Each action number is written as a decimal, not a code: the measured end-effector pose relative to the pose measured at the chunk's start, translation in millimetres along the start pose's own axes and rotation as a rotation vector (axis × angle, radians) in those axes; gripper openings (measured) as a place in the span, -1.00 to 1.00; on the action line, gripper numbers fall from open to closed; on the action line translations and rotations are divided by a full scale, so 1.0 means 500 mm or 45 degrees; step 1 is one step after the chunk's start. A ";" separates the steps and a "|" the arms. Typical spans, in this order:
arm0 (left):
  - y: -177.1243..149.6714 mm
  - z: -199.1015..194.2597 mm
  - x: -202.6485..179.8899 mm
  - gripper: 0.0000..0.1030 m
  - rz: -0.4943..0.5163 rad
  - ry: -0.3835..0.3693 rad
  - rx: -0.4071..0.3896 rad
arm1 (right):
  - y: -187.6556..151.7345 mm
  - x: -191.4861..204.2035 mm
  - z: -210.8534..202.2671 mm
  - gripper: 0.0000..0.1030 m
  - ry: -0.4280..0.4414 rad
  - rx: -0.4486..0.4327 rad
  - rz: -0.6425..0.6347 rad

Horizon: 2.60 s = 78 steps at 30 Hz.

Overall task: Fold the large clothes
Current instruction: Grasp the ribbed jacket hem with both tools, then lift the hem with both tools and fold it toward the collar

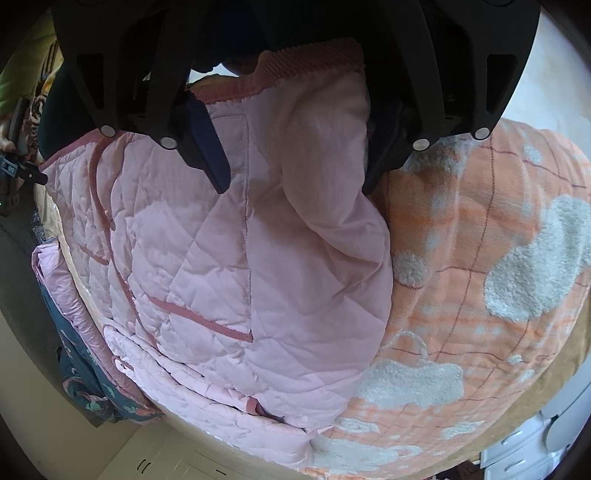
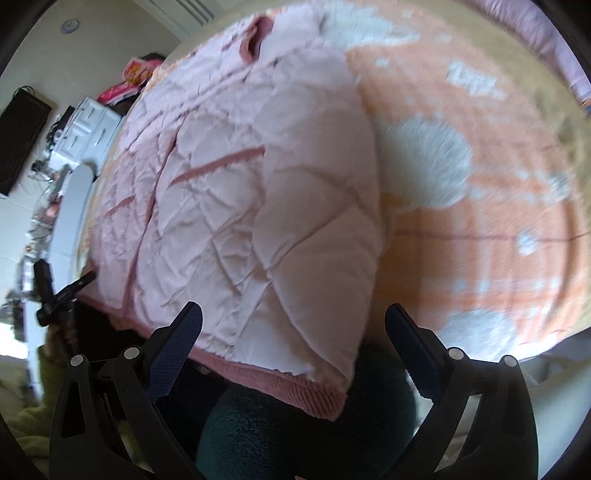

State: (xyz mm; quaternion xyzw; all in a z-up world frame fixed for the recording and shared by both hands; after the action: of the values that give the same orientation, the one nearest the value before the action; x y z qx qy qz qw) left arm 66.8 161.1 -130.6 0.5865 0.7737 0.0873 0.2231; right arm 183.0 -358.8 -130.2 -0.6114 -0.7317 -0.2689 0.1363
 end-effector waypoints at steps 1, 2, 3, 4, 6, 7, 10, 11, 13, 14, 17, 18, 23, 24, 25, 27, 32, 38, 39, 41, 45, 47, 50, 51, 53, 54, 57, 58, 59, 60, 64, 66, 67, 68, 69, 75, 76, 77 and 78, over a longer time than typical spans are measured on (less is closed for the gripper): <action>-0.002 0.000 -0.001 0.28 0.004 0.001 0.001 | 0.002 -0.003 0.006 0.90 0.017 0.021 0.010; -0.005 0.001 -0.004 0.30 0.012 0.001 0.004 | 0.004 -0.005 0.012 0.82 0.032 0.037 0.023; -0.006 0.002 -0.008 0.36 0.016 -0.003 0.008 | 0.005 -0.007 0.019 0.69 0.041 0.052 0.038; -0.007 0.003 -0.011 0.37 0.018 -0.008 0.009 | 0.005 -0.008 0.027 0.44 0.050 0.080 0.047; -0.010 0.000 -0.016 0.38 0.016 0.000 0.001 | 0.003 -0.001 0.036 0.30 0.059 0.108 0.036; -0.010 -0.001 -0.017 0.38 0.015 -0.003 -0.004 | 0.002 0.006 0.038 0.24 0.045 0.114 0.011; -0.010 0.003 -0.021 0.30 0.037 0.015 -0.010 | 0.002 0.017 0.030 0.06 0.045 0.070 -0.027; -0.009 0.003 -0.022 0.10 0.040 0.025 -0.016 | 0.003 0.021 0.022 -0.06 0.052 0.037 -0.047; -0.007 0.004 -0.024 -0.14 0.046 0.053 -0.028 | 0.004 0.032 0.014 -0.29 0.052 -0.017 -0.095; -0.006 0.004 -0.023 -0.25 0.045 0.059 -0.029 | 0.004 0.042 0.002 -0.40 0.056 -0.068 -0.132; 0.000 -0.008 -0.020 -0.58 0.042 0.061 -0.071 | 0.010 0.067 -0.015 -0.50 0.043 -0.166 -0.203; 0.003 -0.016 -0.020 -0.66 0.038 0.054 -0.093 | 0.013 0.075 -0.021 -0.52 0.040 -0.197 -0.222; 0.036 -0.071 -0.036 -0.73 0.043 0.003 -0.214 | 0.036 0.102 -0.048 -0.57 0.049 -0.319 -0.248; 0.045 -0.086 -0.042 -0.75 0.052 -0.002 -0.243 | 0.043 0.106 -0.058 -0.58 0.058 -0.350 -0.244; 0.053 -0.096 -0.046 -0.75 0.059 -0.001 -0.264 | 0.048 0.110 -0.067 -0.59 0.067 -0.376 -0.245; 0.073 -0.122 -0.054 -0.76 0.060 -0.017 -0.311 | 0.060 0.126 -0.081 -0.62 0.085 -0.434 -0.252; 0.118 -0.168 -0.070 -0.76 0.043 -0.058 -0.399 | 0.091 0.152 -0.139 -0.65 0.129 -0.570 -0.266; 0.176 -0.217 -0.094 -0.76 0.033 -0.092 -0.500 | 0.129 0.181 -0.192 -0.67 0.145 -0.694 -0.286; 0.185 -0.224 -0.098 -0.76 0.031 -0.097 -0.515 | 0.133 0.183 -0.199 -0.67 0.149 -0.711 -0.284; 0.204 -0.239 -0.103 -0.76 0.028 -0.109 -0.544 | 0.147 0.190 -0.212 -0.68 0.159 -0.743 -0.281; 0.236 -0.263 -0.112 -0.76 0.025 -0.122 -0.592 | 0.173 0.194 -0.228 -0.69 0.180 -0.786 -0.264; 0.251 -0.270 -0.116 -0.76 0.022 -0.127 -0.609 | 0.186 0.196 -0.236 -0.69 0.191 -0.806 -0.253; 0.274 -0.276 -0.119 -0.76 0.014 -0.132 -0.629 | 0.201 0.198 -0.243 -0.69 0.196 -0.830 -0.244; 0.281 -0.278 -0.121 -0.76 0.012 -0.135 -0.636 | 0.208 0.200 -0.247 -0.69 0.203 -0.841 -0.237; 0.295 -0.282 -0.125 -0.76 0.008 -0.137 -0.648 | 0.216 0.200 -0.251 -0.69 0.213 -0.855 -0.227; 0.300 -0.283 -0.127 -0.76 0.006 -0.134 -0.655 | 0.222 0.201 -0.254 -0.69 0.214 -0.867 -0.227; 0.320 -0.287 -0.135 -0.76 0.009 -0.127 -0.676 | 0.239 0.200 -0.261 -0.69 0.206 -0.900 -0.220; 0.325 -0.288 -0.137 -0.76 0.010 -0.127 -0.680 | 0.246 0.200 -0.263 -0.69 0.202 -0.910 -0.218; 0.330 -0.289 -0.138 -0.76 0.011 -0.125 -0.686 | 0.252 0.200 -0.265 -0.69 0.200 -0.920 -0.216; 0.335 -0.289 -0.139 -0.76 0.012 -0.122 -0.690 | 0.257 0.200 -0.265 -0.69 0.201 -0.927 -0.215; 0.358 -0.290 -0.145 -0.76 0.011 -0.113 -0.706 | 0.277 0.202 -0.266 -0.70 0.227 -0.955 -0.193; 0.366 -0.287 -0.148 -0.76 0.011 -0.100 -0.715 | 0.291 0.204 -0.266 -0.70 0.233 -0.967 -0.185; 0.370 -0.286 -0.149 -0.76 0.012 -0.096 -0.719 | 0.298 0.204 -0.266 -0.70 0.235 -0.973 -0.179; 0.375 -0.284 -0.152 -0.76 0.013 -0.090 -0.725 | 0.302 0.203 -0.266 -0.70 0.238 -0.979 -0.172; 0.379 -0.283 -0.154 -0.76 0.017 -0.082 -0.730 | 0.310 0.203 -0.265 -0.70 0.244 -0.985 -0.163; 0.410 -0.264 -0.164 -0.75 0.027 -0.024 -0.757 | 0.358 0.181 -0.249 -0.69 0.245 -1.018 -0.072; 0.415 -0.261 -0.165 -0.75 0.030 -0.010 -0.761 | 0.366 0.179 -0.245 -0.69 0.242 -1.020 -0.065; 0.422 -0.255 -0.168 -0.75 0.036 0.009 -0.766 | 0.374 0.177 -0.242 -0.69 0.242 -1.024 -0.056; 0.427 -0.249 -0.169 -0.75 0.038 0.022 -0.768 | 0.383 0.173 -0.238 -0.69 0.240 -1.028 -0.046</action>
State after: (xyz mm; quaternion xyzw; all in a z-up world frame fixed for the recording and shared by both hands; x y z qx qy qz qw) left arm 214.5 160.3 84.8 0.5043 0.7059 0.3215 0.3795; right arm 334.6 -333.7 56.3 -0.5755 -0.5624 -0.5914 -0.0526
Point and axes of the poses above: each gripper's, at about its wrist camera, not at the fingertips, and z roughly the way its jaws point, x to its left, y to its top, the point moved 3 cm from there along z, roughly the way its jaws point, and after that the axes turned 6 degrees about y, right-handed, at the moved point
